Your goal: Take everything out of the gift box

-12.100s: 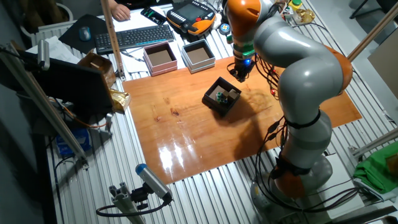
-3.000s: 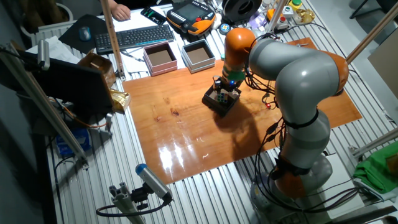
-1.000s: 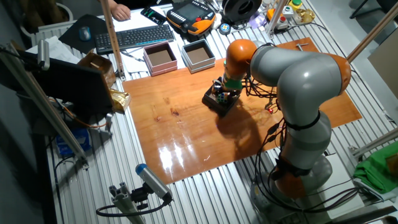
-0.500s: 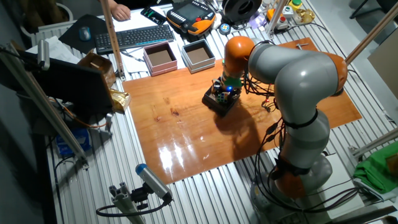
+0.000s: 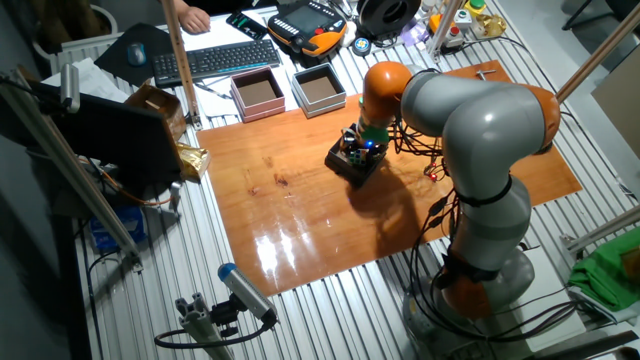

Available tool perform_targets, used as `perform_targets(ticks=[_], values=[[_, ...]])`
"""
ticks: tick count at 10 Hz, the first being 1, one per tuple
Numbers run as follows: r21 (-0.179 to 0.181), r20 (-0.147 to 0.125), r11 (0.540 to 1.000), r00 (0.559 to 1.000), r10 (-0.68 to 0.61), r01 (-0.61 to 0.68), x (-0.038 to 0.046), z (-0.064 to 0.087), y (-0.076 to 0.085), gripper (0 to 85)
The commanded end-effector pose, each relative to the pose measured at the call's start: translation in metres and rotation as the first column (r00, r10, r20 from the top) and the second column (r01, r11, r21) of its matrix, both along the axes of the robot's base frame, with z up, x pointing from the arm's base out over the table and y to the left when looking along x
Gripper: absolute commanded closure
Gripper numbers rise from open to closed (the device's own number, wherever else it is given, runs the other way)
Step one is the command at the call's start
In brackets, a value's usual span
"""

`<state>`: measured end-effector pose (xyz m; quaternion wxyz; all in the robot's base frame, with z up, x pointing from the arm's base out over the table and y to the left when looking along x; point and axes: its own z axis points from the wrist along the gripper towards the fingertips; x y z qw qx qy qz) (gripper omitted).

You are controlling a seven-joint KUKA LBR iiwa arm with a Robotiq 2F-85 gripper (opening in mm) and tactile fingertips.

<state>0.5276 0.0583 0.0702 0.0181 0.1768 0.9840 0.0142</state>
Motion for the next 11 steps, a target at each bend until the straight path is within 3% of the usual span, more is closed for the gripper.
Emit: perform_targets(ticks=[1,3,4,6,7,9,11], values=[[0.0,0.001,1.0,1.0,0.0,0.0,-0.001,-0.001,0.0,18.7],[0.003,0.004,1.0,1.0,0.01,-0.01,-0.0007,-0.003,0.0,26.7],[0.0,0.018,1.0,1.0,0.009,-0.009,-0.0017,-0.004,0.001,21.0],[-0.005,0.009,0.999,0.999,0.044,-0.044,-0.0017,-0.001,0.0,41.0],[-0.003,-0.001,0.999,0.999,0.049,-0.049,-0.0014,0.004,0.0,42.0],[-0.009,-0.023,0.998,0.998,0.063,-0.063,0.0001,0.022,-0.004,48.3],[-0.002,-0.054,0.998,0.996,0.07,-0.07,0.0032,0.052,-0.014,50.7]])
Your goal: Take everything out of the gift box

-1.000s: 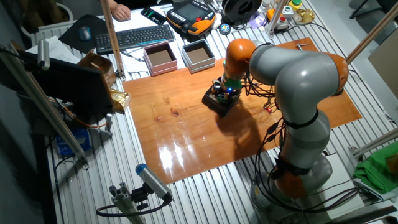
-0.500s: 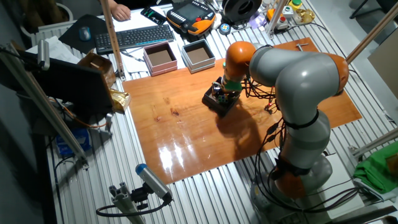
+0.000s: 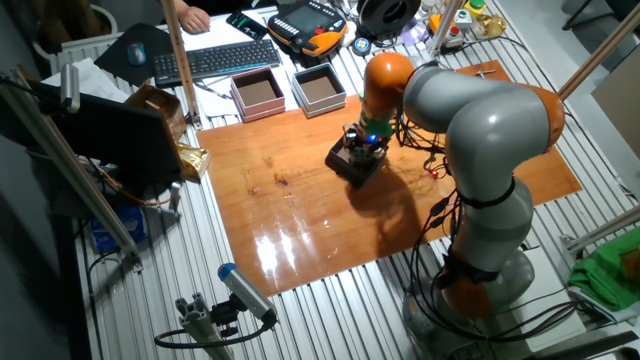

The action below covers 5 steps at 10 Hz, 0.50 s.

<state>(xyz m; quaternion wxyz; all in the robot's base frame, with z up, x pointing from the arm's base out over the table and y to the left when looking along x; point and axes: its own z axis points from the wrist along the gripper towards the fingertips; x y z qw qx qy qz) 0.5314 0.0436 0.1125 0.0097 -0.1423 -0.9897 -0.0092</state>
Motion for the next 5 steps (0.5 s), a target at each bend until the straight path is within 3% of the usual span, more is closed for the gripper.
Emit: perform_targets(ticks=[1,5], values=[[0.008,-0.006,1.0,1.0,0.007,-0.007,0.002,0.025,-0.007,52.3],[-0.017,-0.018,0.997,0.997,0.081,-0.081,0.0193,0.059,-0.047,53.3]])
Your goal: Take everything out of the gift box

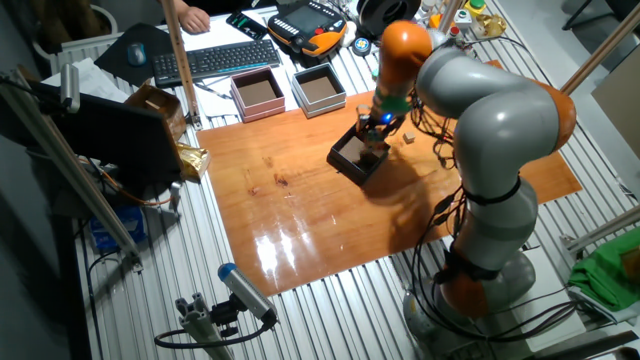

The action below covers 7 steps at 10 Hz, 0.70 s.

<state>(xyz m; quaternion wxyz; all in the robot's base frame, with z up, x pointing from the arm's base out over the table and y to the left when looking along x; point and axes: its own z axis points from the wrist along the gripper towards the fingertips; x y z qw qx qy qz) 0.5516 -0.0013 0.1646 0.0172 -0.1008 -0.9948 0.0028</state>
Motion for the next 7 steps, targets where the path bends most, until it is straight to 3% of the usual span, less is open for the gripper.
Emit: perform_targets(ticks=[1,4,7], values=[[-0.022,-0.001,0.999,1.0,0.025,-0.025,0.0043,0.013,-0.017,54.0],[-0.052,0.002,0.996,0.997,0.075,-0.075,0.0186,0.016,-0.058,54.0],[-0.075,0.02,0.989,0.991,0.132,-0.13,0.0259,-0.002,-0.096,51.3]])
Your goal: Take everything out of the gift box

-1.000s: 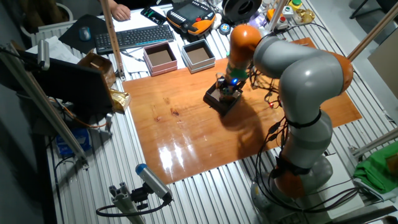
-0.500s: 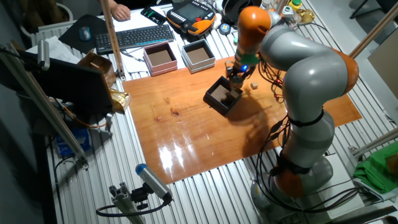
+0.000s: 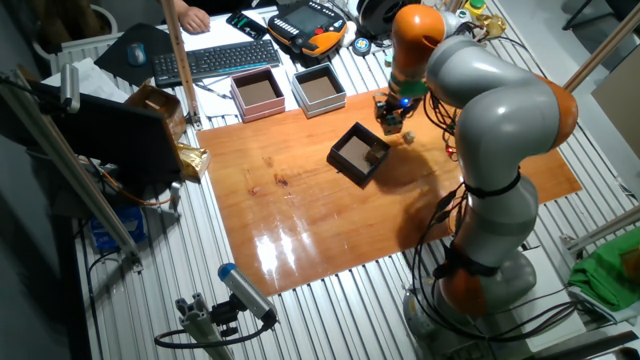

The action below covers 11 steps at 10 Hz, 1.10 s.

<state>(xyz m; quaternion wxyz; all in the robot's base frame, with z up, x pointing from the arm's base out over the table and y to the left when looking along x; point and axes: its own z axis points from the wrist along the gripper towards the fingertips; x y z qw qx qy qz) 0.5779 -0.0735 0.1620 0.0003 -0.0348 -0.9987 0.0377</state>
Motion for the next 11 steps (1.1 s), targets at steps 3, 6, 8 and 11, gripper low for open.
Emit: perform_targets(ticks=[3,6,8,11], values=[[0.021,0.028,0.999,0.999,0.03,-0.031,0.005,-0.025,-0.051,46.0],[0.009,0.052,0.999,0.998,0.046,-0.046,0.0102,-0.051,-0.062,17.0],[-0.012,0.042,0.999,0.998,0.045,-0.044,0.0091,-0.049,-0.056,0.0],[0.012,-0.002,0.999,0.999,-0.051,0.051,0.0057,-0.03,-0.021,0.0]])
